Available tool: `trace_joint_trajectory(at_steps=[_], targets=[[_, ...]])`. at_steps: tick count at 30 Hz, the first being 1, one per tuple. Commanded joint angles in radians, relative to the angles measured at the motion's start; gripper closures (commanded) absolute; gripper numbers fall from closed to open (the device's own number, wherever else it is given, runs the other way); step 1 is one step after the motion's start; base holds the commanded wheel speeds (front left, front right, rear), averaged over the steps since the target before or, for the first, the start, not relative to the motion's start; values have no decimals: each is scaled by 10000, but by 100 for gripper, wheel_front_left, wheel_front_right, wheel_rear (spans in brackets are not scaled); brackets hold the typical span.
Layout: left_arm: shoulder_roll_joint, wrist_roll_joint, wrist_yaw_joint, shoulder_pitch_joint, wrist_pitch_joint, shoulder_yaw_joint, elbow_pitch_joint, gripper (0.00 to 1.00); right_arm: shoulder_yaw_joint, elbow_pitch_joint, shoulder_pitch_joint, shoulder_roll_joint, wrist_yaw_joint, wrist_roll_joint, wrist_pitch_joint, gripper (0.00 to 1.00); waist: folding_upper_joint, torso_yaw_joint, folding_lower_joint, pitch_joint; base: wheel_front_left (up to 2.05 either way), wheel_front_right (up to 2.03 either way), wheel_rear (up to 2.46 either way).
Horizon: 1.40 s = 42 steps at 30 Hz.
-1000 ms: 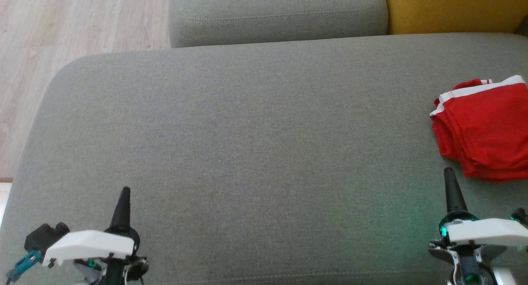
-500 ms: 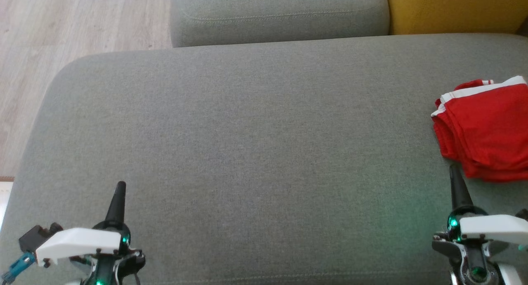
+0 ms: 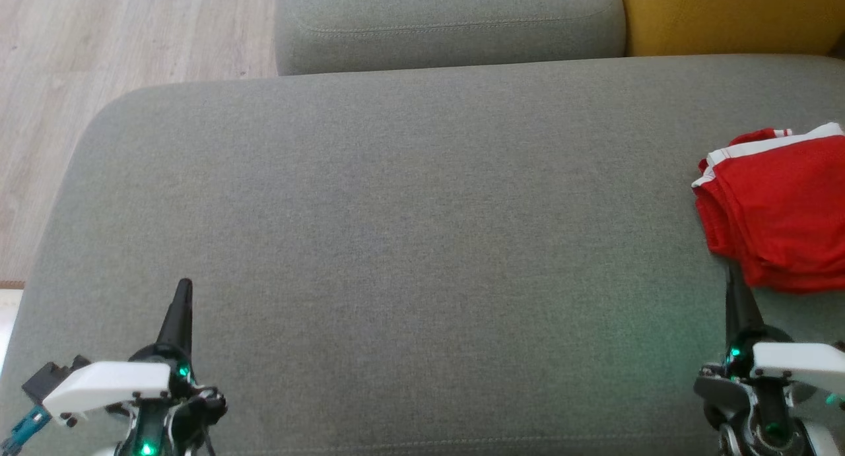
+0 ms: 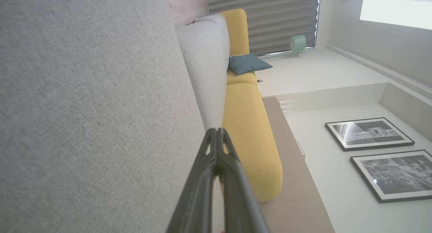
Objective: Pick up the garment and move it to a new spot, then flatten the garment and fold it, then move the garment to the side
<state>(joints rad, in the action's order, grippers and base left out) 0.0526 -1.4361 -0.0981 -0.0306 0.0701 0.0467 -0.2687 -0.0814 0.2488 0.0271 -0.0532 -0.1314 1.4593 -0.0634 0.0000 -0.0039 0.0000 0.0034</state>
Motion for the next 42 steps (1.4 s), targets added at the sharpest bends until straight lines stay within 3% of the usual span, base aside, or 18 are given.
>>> trace_joint_trajectory(at_steps=[1, 14, 42], targets=[[41, -279, -91, -618, 90, 378, 278, 100, 123, -277, 590, -213, 7, 304, -93, 100, 0, 3, 0, 0, 0, 0, 0], [-24, -1715, -326, -776, 440, 682, 232, 100, 3, -59, 779, -207, 7, 1765, -236, 100, 0, 39, 0, -2, 0, 0, 0], [-24, -1715, -326, -776, 440, 683, 234, 100, -92, -53, 787, -139, 7, 1685, -313, 100, 0, 39, 0, -3, 0, 0, 0]])
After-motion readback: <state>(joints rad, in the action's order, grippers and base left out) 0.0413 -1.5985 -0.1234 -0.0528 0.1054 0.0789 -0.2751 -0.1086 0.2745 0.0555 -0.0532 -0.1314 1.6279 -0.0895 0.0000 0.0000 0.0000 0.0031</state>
